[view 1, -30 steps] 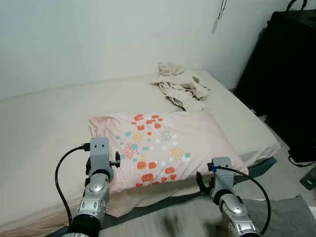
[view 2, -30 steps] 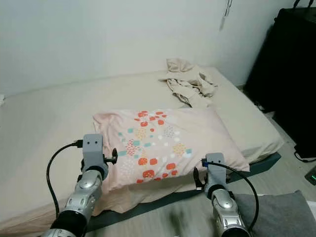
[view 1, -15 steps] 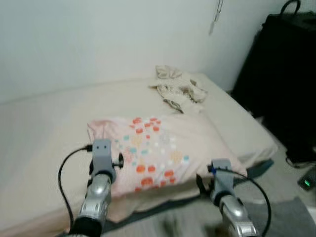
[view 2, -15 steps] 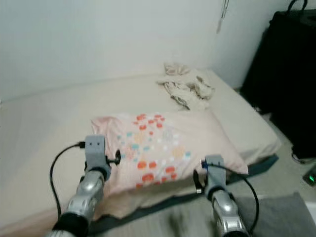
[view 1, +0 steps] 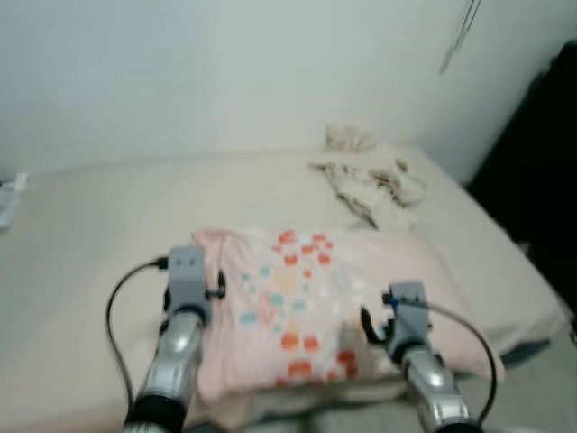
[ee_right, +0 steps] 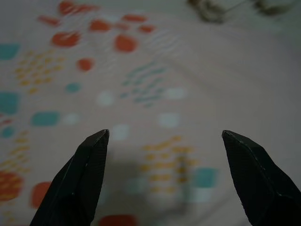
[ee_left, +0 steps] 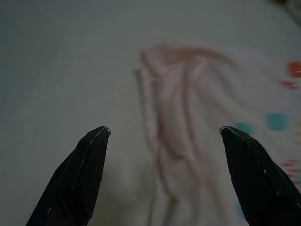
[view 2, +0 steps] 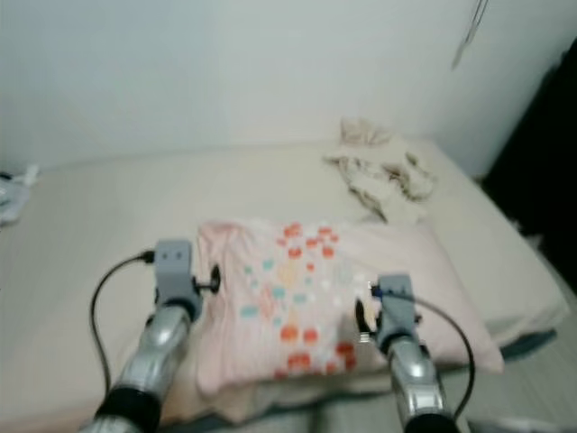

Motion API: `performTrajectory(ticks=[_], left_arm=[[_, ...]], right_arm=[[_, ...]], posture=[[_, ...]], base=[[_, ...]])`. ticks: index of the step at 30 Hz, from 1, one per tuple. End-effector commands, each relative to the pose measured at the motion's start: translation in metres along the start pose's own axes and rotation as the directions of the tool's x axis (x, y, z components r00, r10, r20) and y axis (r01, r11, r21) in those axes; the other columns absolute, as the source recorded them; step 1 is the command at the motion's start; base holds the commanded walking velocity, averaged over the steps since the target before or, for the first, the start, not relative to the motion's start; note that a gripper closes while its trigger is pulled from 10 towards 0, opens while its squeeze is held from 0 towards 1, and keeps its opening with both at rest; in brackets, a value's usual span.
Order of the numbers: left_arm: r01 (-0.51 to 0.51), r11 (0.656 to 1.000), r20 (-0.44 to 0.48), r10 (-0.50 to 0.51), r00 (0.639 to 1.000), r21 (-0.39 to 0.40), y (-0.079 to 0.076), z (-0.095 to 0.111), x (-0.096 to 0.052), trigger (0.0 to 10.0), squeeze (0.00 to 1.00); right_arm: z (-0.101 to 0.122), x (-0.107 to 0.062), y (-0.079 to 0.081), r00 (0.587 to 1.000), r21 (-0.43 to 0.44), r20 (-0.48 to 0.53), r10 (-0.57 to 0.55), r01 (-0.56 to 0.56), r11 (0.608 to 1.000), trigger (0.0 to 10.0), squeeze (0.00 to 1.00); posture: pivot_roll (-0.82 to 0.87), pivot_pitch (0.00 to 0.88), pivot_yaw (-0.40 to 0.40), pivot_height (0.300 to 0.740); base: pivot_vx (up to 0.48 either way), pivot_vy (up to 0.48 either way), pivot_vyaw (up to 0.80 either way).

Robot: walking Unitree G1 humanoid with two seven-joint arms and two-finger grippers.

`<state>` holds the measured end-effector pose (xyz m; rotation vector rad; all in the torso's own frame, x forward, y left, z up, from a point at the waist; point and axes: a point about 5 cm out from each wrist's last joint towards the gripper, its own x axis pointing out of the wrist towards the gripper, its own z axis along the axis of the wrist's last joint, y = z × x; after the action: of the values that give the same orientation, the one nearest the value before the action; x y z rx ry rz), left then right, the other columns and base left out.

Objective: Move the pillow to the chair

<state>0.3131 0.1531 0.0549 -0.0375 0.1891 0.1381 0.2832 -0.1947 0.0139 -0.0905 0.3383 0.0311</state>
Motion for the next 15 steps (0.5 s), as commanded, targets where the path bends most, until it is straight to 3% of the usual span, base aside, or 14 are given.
performTrajectory(ticks=[1, 8, 12, 15], left_arm=[[-0.017, 1.000, -0.044, 0.017, 0.999, 0.015, 0.001, -0.010, -0.003, 10.0, 0.00], [-0.020, 1.000, -0.048, 0.021, 0.999, 0.018, 0.002, -0.010, -0.001, 10.0, 0.00], [0.069, 0.997, -0.093, -0.066, 0.993, 0.028, -0.002, -0.009, 0.005, 10.0, 0.00], [0.069, 0.997, -0.095, -0.066, 0.993, 0.030, -0.001, -0.004, 0.009, 10.0, 0.00]], right_arm=[[-0.011, -0.005, -0.003, 0.999, -0.001, -0.044, -0.009, 0.009, 1.000, 10.0, 0.00], [-0.010, -0.004, -0.003, 0.999, -0.002, -0.037, -0.010, 0.010, 1.000, 10.0, 0.00], [-0.008, -0.004, -0.006, 0.999, 0.005, -0.030, -0.020, 0.020, 1.000, 10.0, 0.00], [-0.006, -0.003, -0.007, 0.999, 0.015, -0.024, -0.025, 0.025, 1.000, 10.0, 0.00]], posture=[[-0.09, 0.093, 0.009, 0.740], [-0.10, 0.100, 0.015, 0.740], [-0.10, 0.106, 0.024, 0.740], [-0.10, 0.111, 0.033, 0.740]], base=[[0.000, 0.000, 0.00], [0.000, 0.000, 0.00], [0.000, 0.000, 0.00], [0.000, 0.000, 0.00]])
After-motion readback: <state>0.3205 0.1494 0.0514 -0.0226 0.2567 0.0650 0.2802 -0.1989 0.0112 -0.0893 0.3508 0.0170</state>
